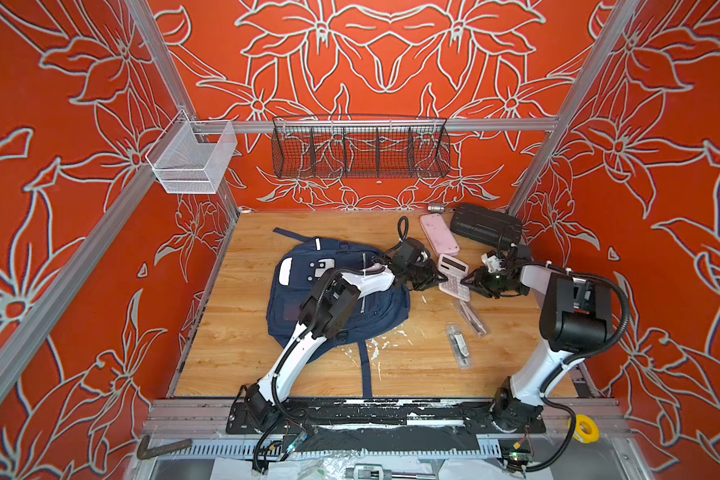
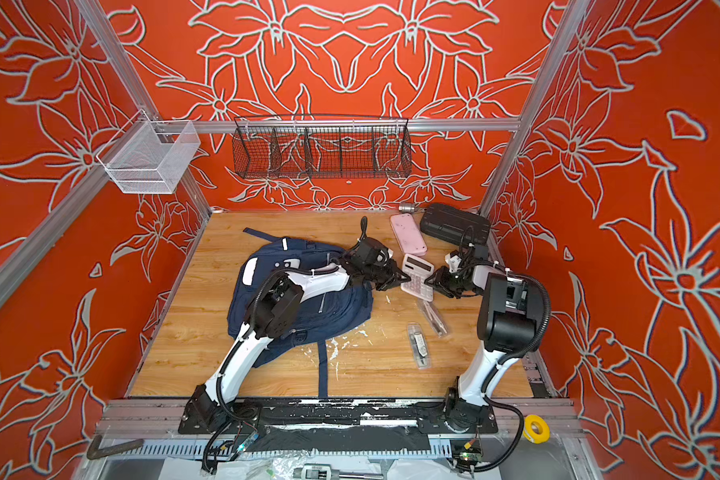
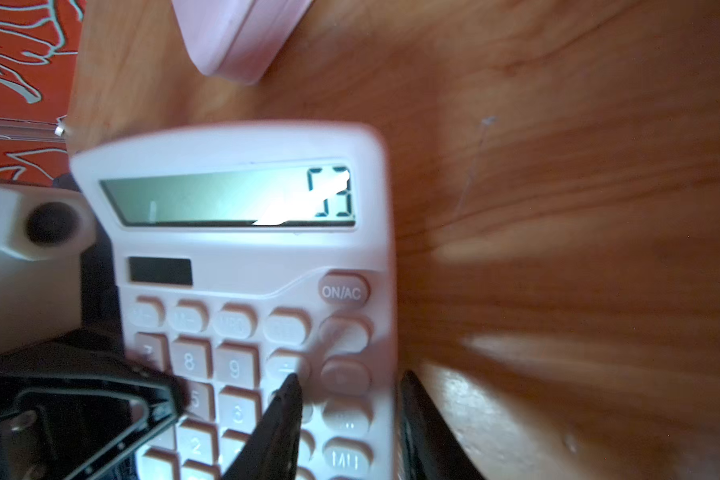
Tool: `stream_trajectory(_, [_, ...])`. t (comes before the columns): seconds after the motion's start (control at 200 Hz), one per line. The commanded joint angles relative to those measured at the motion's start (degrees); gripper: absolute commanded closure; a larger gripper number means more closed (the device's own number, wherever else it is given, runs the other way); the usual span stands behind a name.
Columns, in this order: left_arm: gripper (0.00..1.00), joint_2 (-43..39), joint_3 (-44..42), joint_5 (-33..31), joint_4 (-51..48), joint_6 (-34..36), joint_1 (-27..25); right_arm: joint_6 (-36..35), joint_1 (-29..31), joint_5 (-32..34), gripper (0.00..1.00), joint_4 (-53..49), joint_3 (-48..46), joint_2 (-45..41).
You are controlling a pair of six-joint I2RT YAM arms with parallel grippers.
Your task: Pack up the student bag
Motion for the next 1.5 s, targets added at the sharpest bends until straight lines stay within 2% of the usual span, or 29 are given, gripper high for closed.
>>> stream_trajectory(0.0, [0.96, -2.8, 3.2, -0.4, -7.1, 7.6, -0.9, -1.1, 0.8, 1.0, 0.55, -3.6, 0.6, -3.3])
stream_trajectory(0.155, [0.99, -4.5, 11.7, -0.8, -19.7, 16.1, -0.9, -3.9, 0.8, 3.2, 0.43, -5.6, 2.2, -11.4])
stream_trajectory(0.3, [1.00, -7.2, 20.8, -2.4, -34.2, 25.9, -0.8, -4.2, 0.8, 6.5, 0.39, -6.2, 4.7, -19.8])
stream_trajectory(0.475, [1.00, -10.6, 29.0, -3.2, -51.5, 40.0, 0.4, -2.8, 1.0, 1.8, 0.37, -2.4, 5.7, -24.7])
stream_trajectory(0.585, [1.00, -14.2, 30.0, -4.6, -60.2, 50.4, 1.7, -11.5, 2.5, -6.9, 0.38, -3.2, 6.9, -26.4])
stream_trajectory(0.661, [1.00, -16.8, 28.8, -7.9, -65.5, 57.9, 2.0, -18.6, 4.6, -7.6, 0.37, -5.4, 7.7, -27.7])
stream_trajectory(0.741, [1.00, -19.0, 26.7, -10.7, -69.6, 63.0, 2.8, -23.2, 5.9, -10.1, 0.37, -6.0, 8.2, -28.4])
stream_trajectory(0.956, [1.00, -21.8, 26.0, -12.4, -75.6, 72.2, 4.1, -29.4, 10.2, -15.1, 0.41, -6.8, 11.1, -25.9])
stream_trajectory(1.136, [1.00, -22.7, 27.0, -14.1, -77.7, 76.8, 4.2, -36.5, 15.2, -20.1, 0.44, -12.0, 13.1, -22.9])
stream_trajectory(1.341, [1.00, -23.8, 26.6, -10.1, -79.1, 78.8, 4.4, -35.9, 17.3, -19.5, 0.47, -7.5, 8.6, -24.3])
stream_trajectory(1.496, [1.00, -24.4, 26.3, -8.3, -79.9, 80.5, 4.4, -36.4, 17.4, -20.4, 0.58, -8.0, 6.7, -24.3])
